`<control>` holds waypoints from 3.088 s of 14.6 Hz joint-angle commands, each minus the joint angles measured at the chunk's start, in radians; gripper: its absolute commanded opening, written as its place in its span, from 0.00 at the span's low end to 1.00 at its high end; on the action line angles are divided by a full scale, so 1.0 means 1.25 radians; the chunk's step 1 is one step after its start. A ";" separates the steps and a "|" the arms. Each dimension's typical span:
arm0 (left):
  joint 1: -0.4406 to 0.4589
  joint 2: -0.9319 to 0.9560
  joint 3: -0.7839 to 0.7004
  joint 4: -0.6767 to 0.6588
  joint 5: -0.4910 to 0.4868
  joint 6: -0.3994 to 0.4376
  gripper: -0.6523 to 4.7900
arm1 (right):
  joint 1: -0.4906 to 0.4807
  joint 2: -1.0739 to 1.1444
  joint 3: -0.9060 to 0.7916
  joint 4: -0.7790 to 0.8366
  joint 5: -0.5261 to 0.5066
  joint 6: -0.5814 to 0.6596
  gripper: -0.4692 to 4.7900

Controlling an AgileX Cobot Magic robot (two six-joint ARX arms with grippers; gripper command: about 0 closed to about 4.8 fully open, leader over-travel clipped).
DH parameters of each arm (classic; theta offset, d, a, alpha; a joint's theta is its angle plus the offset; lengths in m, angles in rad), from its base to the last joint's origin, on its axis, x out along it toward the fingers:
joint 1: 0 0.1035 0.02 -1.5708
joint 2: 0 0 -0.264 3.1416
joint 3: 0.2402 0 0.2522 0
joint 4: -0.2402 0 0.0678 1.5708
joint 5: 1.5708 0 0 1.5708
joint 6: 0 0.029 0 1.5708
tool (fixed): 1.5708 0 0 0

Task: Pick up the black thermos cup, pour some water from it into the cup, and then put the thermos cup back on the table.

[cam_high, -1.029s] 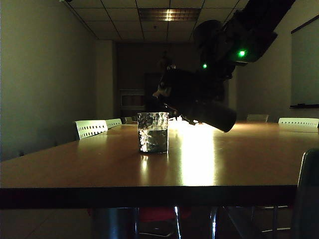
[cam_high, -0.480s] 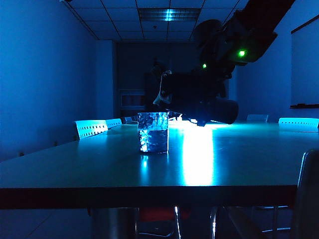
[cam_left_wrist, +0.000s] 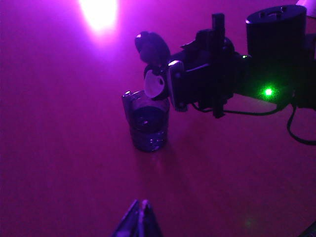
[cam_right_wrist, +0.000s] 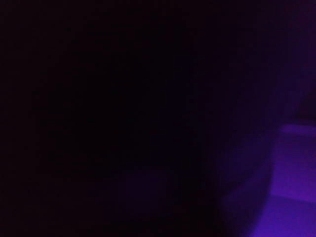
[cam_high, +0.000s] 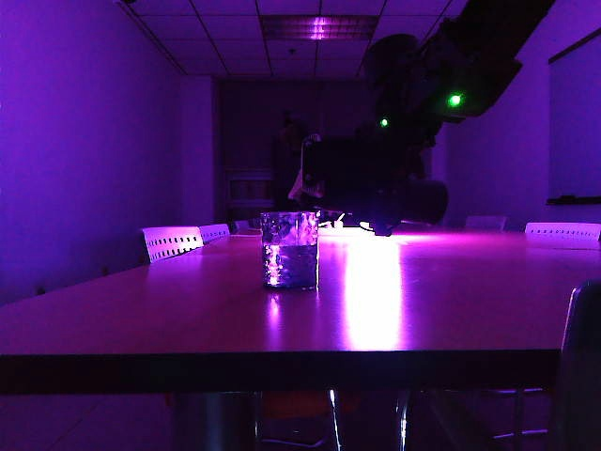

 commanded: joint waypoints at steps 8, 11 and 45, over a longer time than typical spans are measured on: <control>0.000 -0.001 0.003 0.006 0.004 0.003 0.11 | 0.001 -0.015 0.010 0.095 0.007 -0.098 0.25; 0.000 -0.001 0.003 0.005 0.004 0.003 0.11 | 0.001 -0.015 0.010 0.095 0.009 -0.123 0.25; 0.000 -0.001 0.002 -0.002 0.004 0.002 0.11 | 0.001 -0.015 0.010 0.101 0.007 -0.174 0.25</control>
